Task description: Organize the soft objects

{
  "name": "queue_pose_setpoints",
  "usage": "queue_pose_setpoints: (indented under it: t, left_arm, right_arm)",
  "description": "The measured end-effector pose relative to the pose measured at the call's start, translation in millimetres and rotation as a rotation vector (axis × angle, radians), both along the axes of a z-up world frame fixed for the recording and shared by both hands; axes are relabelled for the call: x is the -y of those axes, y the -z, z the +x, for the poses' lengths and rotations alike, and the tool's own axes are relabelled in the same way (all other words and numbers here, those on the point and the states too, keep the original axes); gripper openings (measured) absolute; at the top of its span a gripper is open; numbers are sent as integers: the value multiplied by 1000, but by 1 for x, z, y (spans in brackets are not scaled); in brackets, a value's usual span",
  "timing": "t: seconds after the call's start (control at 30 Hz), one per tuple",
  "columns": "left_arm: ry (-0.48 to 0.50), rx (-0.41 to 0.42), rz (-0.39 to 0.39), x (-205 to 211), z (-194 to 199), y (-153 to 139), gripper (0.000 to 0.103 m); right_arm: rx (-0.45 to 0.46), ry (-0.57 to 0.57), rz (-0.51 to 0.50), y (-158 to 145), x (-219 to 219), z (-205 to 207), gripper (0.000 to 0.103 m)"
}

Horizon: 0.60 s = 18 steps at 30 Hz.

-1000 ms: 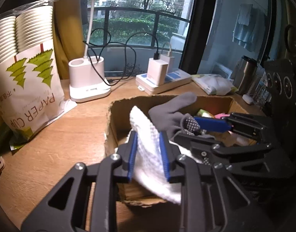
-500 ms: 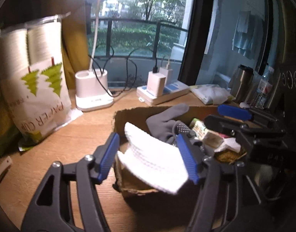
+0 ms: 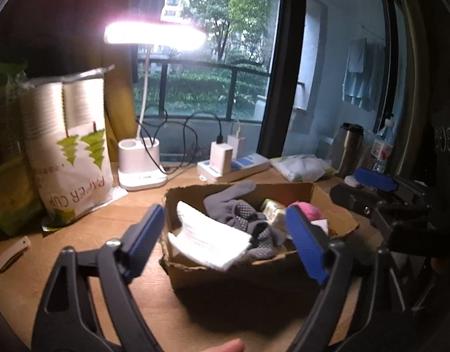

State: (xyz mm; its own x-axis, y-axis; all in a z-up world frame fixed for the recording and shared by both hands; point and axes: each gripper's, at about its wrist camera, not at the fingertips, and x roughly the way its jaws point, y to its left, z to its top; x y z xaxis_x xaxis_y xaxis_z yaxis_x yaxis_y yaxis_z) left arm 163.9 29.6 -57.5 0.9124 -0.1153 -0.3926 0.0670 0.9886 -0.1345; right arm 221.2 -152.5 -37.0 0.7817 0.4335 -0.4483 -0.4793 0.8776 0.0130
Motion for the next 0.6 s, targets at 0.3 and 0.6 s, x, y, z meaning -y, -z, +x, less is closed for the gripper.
queue_pose_setpoints:
  t: [0.3, 0.6]
  left_arm:
    - [5, 41, -31, 4, -38, -17, 89]
    - [15, 6, -55, 13, -69, -22, 89]
  right_arm:
    - [-7, 58, -36, 2, 11, -37, 89]
    - [16, 105, -63, -7, 22, -79, 89]
